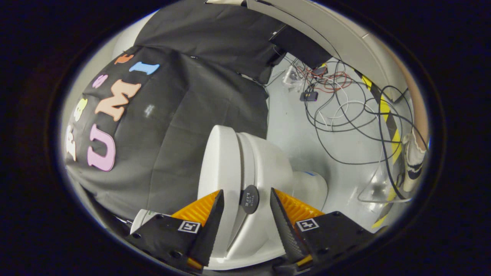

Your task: Open the toilet lid.

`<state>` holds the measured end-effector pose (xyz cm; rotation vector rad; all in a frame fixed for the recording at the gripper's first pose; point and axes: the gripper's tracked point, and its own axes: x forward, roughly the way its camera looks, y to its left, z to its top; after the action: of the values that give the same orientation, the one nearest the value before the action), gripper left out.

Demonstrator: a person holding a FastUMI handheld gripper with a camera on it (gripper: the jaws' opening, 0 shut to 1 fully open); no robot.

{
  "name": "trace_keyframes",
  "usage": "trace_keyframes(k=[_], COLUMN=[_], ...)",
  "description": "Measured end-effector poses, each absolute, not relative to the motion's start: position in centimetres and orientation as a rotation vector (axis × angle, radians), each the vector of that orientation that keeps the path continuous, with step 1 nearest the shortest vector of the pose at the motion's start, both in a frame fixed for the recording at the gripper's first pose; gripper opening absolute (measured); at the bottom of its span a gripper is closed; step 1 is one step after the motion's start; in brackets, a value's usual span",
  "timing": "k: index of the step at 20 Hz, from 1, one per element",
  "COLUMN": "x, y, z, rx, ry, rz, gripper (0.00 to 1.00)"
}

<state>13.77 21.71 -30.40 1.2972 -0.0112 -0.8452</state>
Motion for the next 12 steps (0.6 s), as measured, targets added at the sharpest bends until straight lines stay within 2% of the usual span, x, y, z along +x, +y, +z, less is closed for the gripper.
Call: trace_keyframes(k=[9,12], x=[15.0,15.4], y=[22.5,22.8], z=[-30.4,-30.4], rx=[1.434,1.425], ry=[-0.062,-0.046], rz=[-0.786,-0.771], gripper=[0.07,0.07])
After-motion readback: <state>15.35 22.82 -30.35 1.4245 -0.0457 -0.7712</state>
